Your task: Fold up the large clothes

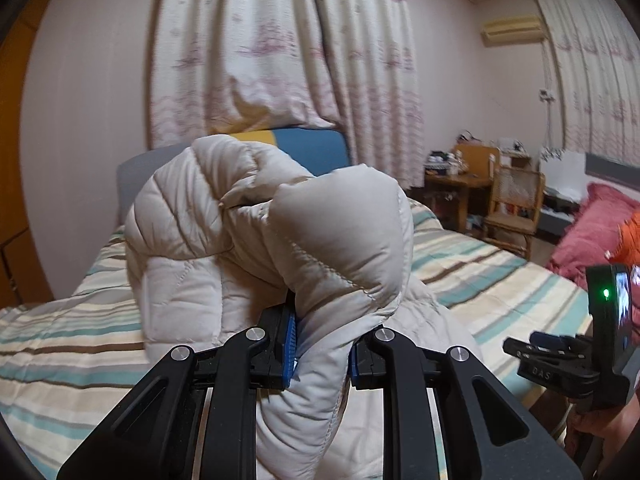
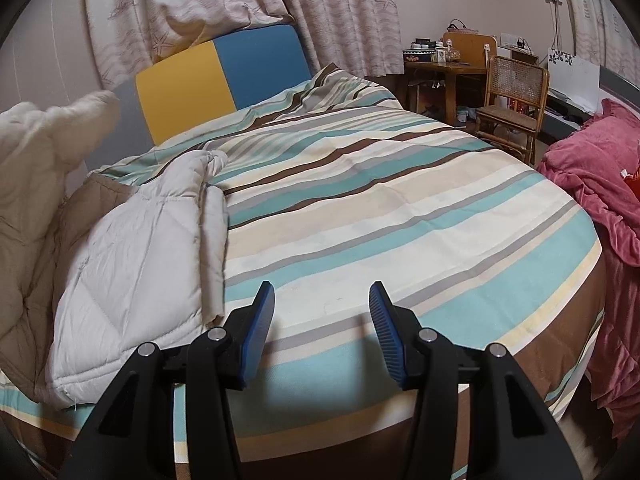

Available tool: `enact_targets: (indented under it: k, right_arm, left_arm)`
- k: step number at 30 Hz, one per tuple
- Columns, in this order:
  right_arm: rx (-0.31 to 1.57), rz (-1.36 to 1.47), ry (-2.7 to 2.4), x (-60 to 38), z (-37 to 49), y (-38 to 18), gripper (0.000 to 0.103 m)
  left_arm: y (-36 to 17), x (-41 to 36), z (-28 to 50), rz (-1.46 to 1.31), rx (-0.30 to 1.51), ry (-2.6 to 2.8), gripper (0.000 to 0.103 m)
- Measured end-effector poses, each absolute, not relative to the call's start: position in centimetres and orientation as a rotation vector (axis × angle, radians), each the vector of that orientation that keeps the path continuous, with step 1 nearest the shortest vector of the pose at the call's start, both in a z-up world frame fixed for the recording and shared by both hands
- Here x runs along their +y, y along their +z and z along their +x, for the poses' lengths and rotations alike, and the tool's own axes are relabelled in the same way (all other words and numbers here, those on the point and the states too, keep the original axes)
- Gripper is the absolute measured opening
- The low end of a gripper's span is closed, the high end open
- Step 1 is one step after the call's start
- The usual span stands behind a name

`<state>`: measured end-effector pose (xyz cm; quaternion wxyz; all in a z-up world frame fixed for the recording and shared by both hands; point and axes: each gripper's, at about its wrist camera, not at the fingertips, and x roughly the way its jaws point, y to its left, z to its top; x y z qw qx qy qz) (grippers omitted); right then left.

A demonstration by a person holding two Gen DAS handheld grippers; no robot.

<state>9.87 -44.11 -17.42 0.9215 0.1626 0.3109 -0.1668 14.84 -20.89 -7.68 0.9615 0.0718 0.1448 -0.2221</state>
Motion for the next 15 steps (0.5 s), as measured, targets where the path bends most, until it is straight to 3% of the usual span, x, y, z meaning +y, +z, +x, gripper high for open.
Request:
enact_targets:
  k: [15]
  right_arm:
    - [0.632, 0.273, -0.382, -44.6, 10.8, -17.0, 0.049]
  left_arm:
    - [-13.2, -28.8, 14.9, 0.270, 0.406, -0.614, 0.019]
